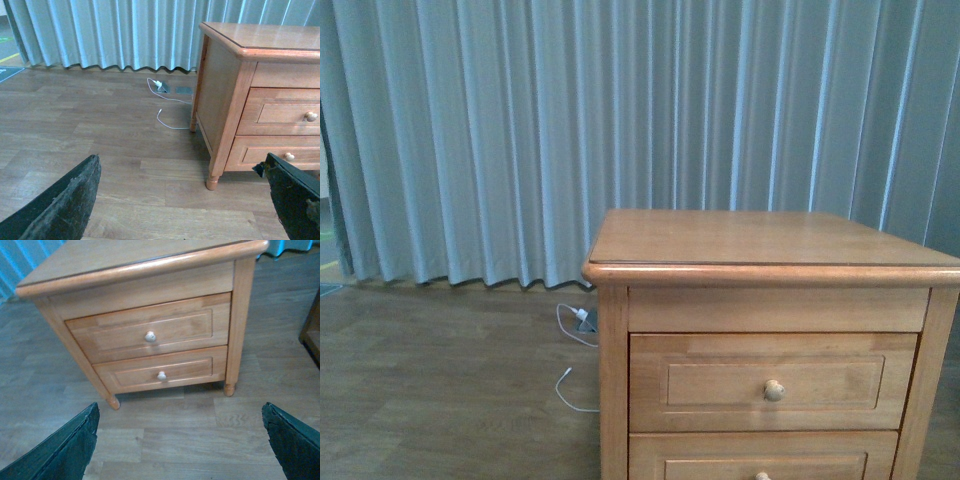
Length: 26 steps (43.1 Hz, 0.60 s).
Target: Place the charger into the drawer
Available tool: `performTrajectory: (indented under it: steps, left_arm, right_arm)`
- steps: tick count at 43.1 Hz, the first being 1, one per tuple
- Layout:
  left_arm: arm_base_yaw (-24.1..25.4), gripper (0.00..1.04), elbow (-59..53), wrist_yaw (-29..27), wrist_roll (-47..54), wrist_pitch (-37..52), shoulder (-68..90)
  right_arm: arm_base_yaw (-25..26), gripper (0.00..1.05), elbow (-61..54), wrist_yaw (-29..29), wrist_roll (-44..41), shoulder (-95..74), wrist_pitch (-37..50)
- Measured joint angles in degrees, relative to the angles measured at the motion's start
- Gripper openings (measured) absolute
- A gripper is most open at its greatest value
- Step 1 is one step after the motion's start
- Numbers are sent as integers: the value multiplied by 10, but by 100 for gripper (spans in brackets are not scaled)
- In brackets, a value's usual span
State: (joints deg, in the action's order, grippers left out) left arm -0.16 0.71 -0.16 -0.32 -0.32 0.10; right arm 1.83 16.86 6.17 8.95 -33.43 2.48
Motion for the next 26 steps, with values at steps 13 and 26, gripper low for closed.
performTrajectory:
  steps: [13, 26]
  left_arm:
    - [0, 99, 0, 0, 0, 0, 0]
    - [0, 99, 0, 0, 0, 0, 0]
  right_arm:
    - [-16, 69, -78, -61, -64, 40, 173]
    - [-16, 1, -127, -61, -86, 118, 149]
